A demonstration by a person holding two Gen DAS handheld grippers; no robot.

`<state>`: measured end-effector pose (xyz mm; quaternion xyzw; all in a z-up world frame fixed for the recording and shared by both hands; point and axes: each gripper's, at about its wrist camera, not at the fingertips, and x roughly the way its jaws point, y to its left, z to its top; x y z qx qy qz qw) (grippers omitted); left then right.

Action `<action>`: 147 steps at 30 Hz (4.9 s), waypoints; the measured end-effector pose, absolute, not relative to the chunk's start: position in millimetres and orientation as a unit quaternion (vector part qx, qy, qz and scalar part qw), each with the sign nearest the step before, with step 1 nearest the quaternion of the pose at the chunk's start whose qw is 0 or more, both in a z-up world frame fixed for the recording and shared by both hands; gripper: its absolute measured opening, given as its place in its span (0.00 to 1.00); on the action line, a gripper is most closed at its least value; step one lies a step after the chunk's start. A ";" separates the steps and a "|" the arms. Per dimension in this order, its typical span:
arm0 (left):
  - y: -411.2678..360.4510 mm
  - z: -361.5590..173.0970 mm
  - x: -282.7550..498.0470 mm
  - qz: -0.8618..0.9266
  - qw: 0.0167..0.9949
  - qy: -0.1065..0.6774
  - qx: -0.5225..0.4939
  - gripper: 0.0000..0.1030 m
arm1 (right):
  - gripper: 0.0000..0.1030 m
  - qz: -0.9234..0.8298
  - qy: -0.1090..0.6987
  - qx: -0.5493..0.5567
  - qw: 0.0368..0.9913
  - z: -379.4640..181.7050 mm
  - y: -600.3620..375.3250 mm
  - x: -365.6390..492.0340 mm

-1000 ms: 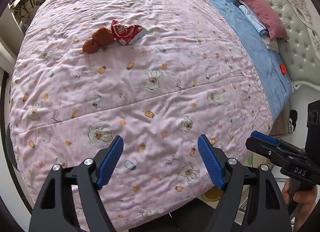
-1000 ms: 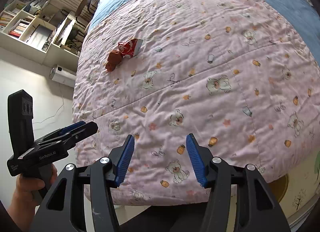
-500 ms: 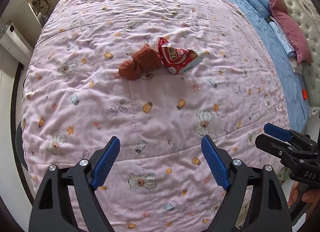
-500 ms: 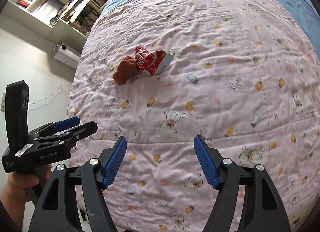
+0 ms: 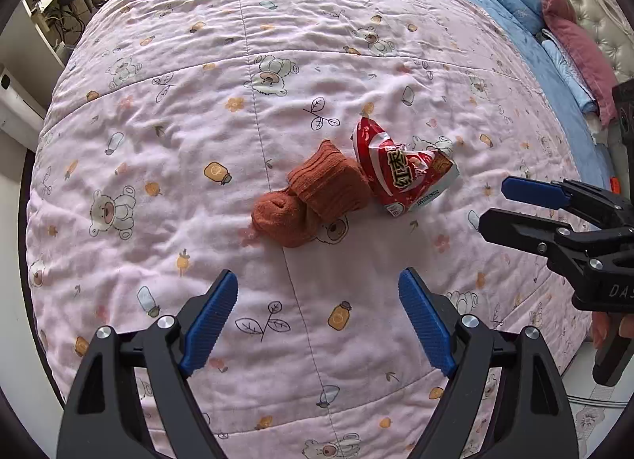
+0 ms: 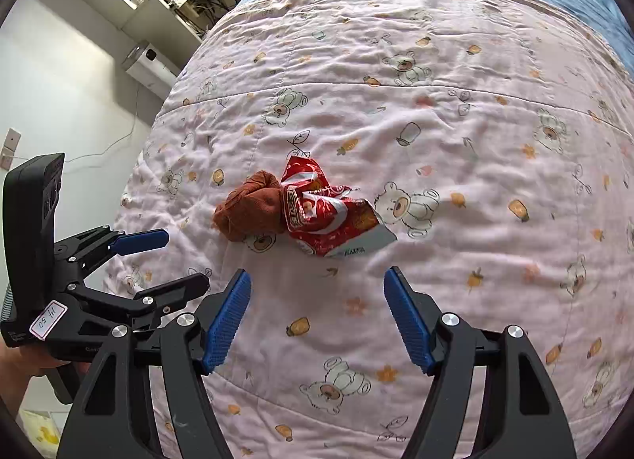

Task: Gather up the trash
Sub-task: 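Move both open tools back over the red chip bag and brown sock, then grasp the brown sock with left tool while right tool grasps red chip bag, then carry the sock and chip bag over the yellow bin and open both tools, then move both open tools back over the now empty quilt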

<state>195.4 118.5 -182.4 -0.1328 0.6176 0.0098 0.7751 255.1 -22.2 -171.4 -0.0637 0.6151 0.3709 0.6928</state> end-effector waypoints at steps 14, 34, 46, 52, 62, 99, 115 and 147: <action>132.0 -211.7 229.1 -0.007 0.770 0.625 -0.125 0.82 | 0.60 0.373 0.646 -0.083 0.661 -230.7 16.7 292.4; 111.1 -230.4 261.0 -0.034 0.757 0.642 -0.117 0.45 | 0.16 0.355 0.656 0.047 0.664 -207.7 -41.7 302.2; 90.2 -174.9 198.7 -0.047 0.765 0.612 -0.196 0.43 | 0.15 0.332 0.651 0.091 0.676 -159.4 -97.0 261.1; 56.4 -141.6 150.2 -0.076 0.767 0.607 -0.195 0.42 | 0.15 0.310 0.653 0.120 0.681 -130.9 -136.9 213.4; 5.4 -109.3 77.5 -0.127 0.765 0.603 -0.183 0.43 | 0.15 0.251 0.644 0.181 0.700 -99.1 -218.8 112.1; -378.1 -131.3 -96.4 -0.380 0.645 0.662 0.011 0.42 | 0.15 -0.022 0.601 0.367 0.710 -120.4 -576.4 -199.8; -497.8 -195.9 -152.0 -0.412 0.582 0.697 0.076 0.43 | 0.16 -0.085 0.618 0.403 0.670 -171.3 -652.9 -270.4; -475.5 -175.2 -141.6 -0.399 0.606 0.685 0.054 0.68 | 0.40 -0.065 0.628 0.384 0.674 -148.7 -651.3 -242.4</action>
